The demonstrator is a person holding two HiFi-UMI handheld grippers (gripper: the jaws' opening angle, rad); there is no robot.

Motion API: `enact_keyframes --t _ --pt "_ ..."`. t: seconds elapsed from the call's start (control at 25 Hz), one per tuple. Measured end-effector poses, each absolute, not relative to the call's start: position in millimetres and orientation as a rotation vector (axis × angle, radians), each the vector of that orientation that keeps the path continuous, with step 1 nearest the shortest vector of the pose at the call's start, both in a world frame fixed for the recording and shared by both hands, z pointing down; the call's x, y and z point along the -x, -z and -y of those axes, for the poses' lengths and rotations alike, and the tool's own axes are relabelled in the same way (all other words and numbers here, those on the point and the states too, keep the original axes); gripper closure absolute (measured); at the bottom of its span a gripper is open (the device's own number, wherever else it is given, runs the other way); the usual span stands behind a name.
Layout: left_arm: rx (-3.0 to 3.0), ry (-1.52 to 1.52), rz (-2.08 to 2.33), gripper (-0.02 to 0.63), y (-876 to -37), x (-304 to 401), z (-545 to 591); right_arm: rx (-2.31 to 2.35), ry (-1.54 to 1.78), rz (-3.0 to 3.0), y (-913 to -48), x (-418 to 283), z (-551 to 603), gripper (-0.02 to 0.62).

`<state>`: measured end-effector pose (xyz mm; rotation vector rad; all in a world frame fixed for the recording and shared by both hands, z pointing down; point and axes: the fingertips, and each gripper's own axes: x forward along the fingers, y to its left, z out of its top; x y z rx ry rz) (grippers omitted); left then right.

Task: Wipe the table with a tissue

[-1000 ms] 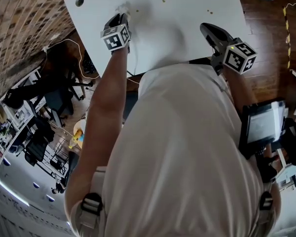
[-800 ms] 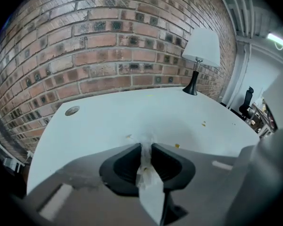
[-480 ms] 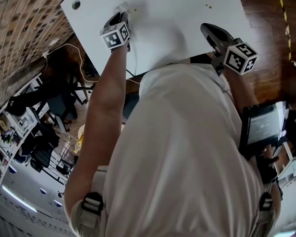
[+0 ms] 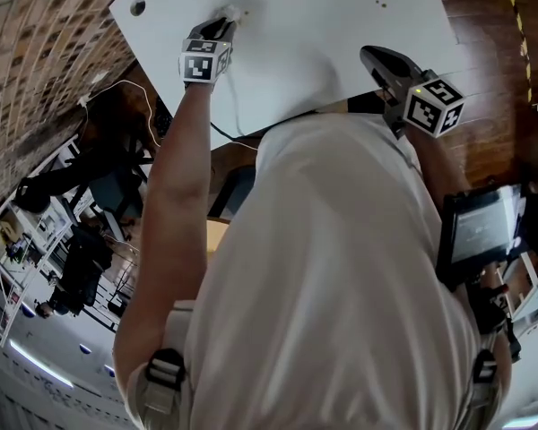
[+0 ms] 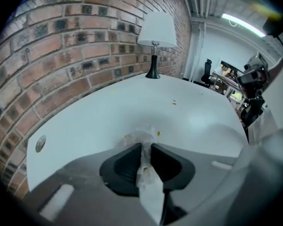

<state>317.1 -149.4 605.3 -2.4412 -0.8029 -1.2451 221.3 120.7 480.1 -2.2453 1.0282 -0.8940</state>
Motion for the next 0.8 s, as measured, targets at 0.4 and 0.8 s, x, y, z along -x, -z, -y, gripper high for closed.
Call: enact_keyframes --t 0.4,0.8 --pt "2.343 1.192 0.824 0.539 -608.5 -324.7 117.1 2.249 0.898 -1.015 -482.6 -218.4 -126.3 0.588" --pt "2.284 1.192 0.878 0.554 -614.1 -323.7 79.2 2.258 0.890 -1.001 -483.0 -220.4 -136.1 0.588"
